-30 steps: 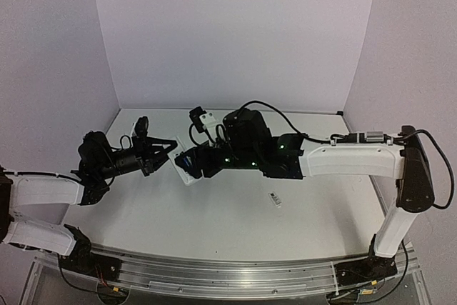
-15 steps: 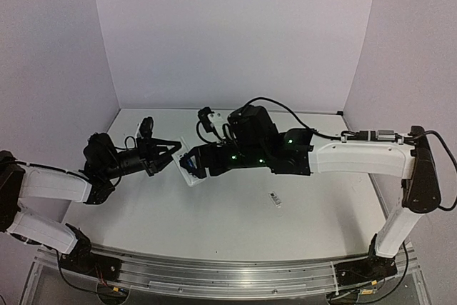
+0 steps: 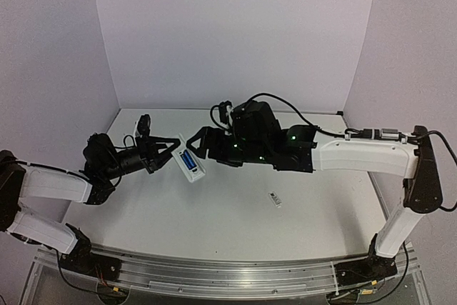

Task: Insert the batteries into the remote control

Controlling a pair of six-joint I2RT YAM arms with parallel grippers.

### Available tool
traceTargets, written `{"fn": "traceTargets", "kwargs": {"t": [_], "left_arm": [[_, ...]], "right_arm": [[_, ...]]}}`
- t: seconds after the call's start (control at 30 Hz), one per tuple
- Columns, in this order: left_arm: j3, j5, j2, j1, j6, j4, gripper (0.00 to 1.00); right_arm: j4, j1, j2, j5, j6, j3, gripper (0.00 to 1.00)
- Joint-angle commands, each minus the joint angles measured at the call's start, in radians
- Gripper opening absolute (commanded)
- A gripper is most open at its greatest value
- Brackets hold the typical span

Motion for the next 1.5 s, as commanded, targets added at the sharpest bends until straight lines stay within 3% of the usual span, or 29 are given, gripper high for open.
{"fn": "traceTargets", "kwargs": {"t": [0.0,0.2,0.4,0.73,1.47], "left_arm": [[-0.009,-0.050,-0.002,-0.001,0.054,0.062,0.00],[-0.033,-0.106,0.002,-0.001,0.075,0.120,0.00],[-0.037,-0.138,0.012,-0.001,0.072,0.174,0.00],[-0.040,-0.138,0.016,-0.001,0.084,0.194,0.00],[-0.054,-0.147,-0.025,-0.001,0.089,0.170,0.00]], "right_arm": [[-0.003,-0.003,-0.043,0.028,0.162,0.023,0.78],[-0.065,-0.004,-0.016,0.021,0.225,0.058,0.77],[-0.102,-0.005,-0.021,0.063,0.290,0.044,0.85],[-0.101,-0.006,0.065,-0.016,0.299,0.168,0.85],[-0.101,-0.021,0.153,-0.098,0.326,0.227,0.77]]}}
